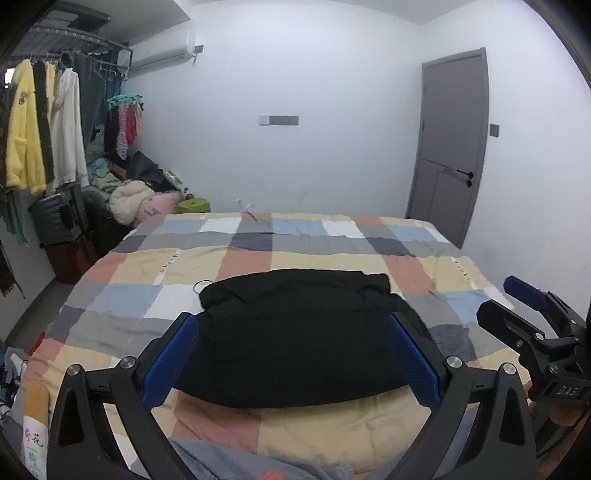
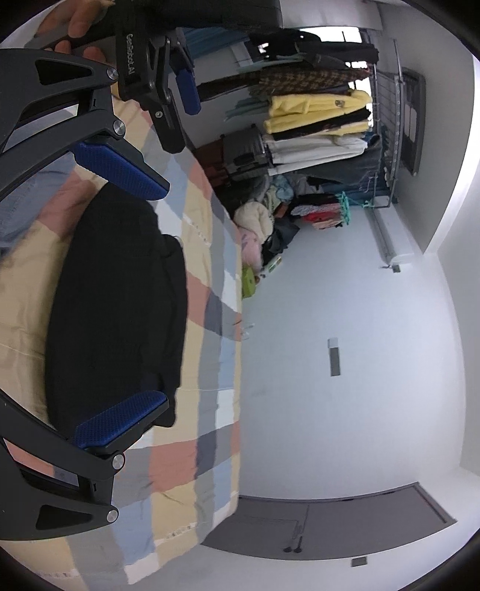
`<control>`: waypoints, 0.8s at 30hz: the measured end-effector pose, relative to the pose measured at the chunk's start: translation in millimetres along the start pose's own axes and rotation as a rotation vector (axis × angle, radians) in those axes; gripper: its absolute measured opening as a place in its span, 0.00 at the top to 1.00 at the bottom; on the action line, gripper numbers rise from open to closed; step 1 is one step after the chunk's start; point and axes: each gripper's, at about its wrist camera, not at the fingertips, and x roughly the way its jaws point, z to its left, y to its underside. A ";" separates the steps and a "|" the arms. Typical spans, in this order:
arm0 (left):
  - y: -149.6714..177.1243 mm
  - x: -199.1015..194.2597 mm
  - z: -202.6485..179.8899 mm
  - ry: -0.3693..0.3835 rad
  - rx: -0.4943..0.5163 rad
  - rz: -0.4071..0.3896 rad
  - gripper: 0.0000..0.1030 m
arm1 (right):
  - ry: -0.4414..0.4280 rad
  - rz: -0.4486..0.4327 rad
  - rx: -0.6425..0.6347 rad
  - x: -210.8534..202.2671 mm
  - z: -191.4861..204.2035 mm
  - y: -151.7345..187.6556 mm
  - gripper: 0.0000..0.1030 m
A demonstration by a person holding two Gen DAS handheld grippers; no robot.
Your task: Fold large clothes
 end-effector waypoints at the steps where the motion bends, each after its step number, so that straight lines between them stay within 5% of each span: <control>1: 3.4 -0.1 -0.3 -0.007 0.000 0.001 0.02 | 0.004 0.006 0.003 0.3 0.2 3.0 0.00; 24: 36.9 33.4 12.9 -0.003 -0.056 0.096 0.02 | 0.049 0.081 0.041 12.9 -7.5 42.1 0.00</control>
